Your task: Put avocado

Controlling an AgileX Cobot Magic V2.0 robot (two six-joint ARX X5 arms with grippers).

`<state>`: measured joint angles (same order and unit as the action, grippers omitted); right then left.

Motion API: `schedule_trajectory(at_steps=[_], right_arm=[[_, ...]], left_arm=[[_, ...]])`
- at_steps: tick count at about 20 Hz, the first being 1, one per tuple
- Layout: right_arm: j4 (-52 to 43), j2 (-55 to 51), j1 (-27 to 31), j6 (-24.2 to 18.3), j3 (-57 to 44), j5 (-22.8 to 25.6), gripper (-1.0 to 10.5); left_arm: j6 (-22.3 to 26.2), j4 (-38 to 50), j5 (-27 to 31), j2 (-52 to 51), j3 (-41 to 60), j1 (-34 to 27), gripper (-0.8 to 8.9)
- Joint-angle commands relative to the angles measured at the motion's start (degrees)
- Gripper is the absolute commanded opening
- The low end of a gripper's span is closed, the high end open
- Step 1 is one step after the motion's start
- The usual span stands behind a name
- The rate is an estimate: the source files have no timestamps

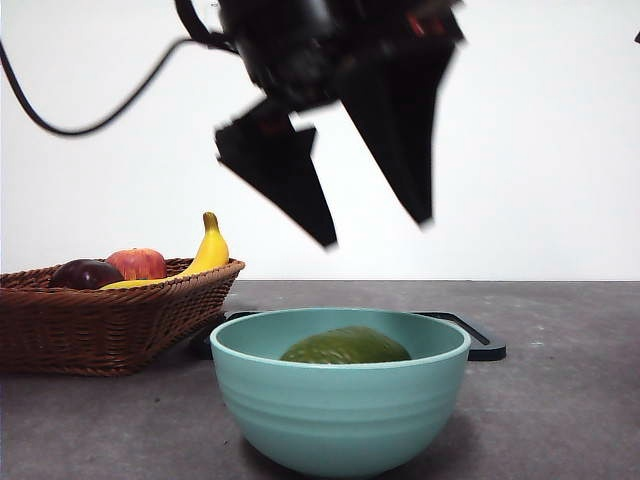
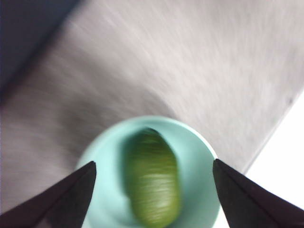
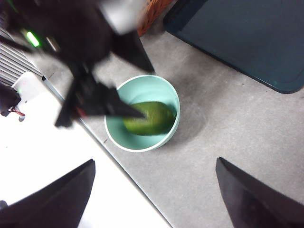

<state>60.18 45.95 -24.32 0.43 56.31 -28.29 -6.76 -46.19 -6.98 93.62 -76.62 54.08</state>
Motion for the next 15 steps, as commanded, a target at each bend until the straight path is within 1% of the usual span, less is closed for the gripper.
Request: schedule_trajectory(at_steps=[1, 4, 8, 10, 12, 13, 15], right_arm=[[-0.5, 0.4, -0.3, 0.4, 1.0, 0.3, 4.1], [-0.5, 0.4, -0.3, 0.4, 1.0, 0.3, 4.1], [-0.5, 0.4, -0.3, 0.4, 1.0, 0.3, 4.1], [-0.6, 0.4, -0.3, 0.4, 1.0, 0.3, 4.1], [-0.8, 0.4, -0.3, 0.4, 1.0, 0.4, 4.1], [-0.9, 0.4, -0.3, 0.4, 1.0, 0.7, 4.1], [-1.0, 0.5, -0.3, 0.5, 1.0, 1.6, 4.1]], left_arm=[[0.5, 1.1, 0.1, -4.6, -1.7, -2.5, 3.98], [0.7, 0.5, 0.1, -11.7, -1.7, -8.8, 3.98], [2.3, -1.7, 0.1, -20.0, -1.5, -17.5, 3.98], [2.4, -3.8, -2.2, -23.6, -0.2, -21.1, 3.98], [2.7, -4.5, -4.5, -27.4, 3.2, -24.0, 3.98], [2.8, -4.8, -5.3, -29.2, 5.4, -24.8, 3.98], [2.8, -5.9, -9.6, -33.3, 11.0, -25.3, 3.98]])
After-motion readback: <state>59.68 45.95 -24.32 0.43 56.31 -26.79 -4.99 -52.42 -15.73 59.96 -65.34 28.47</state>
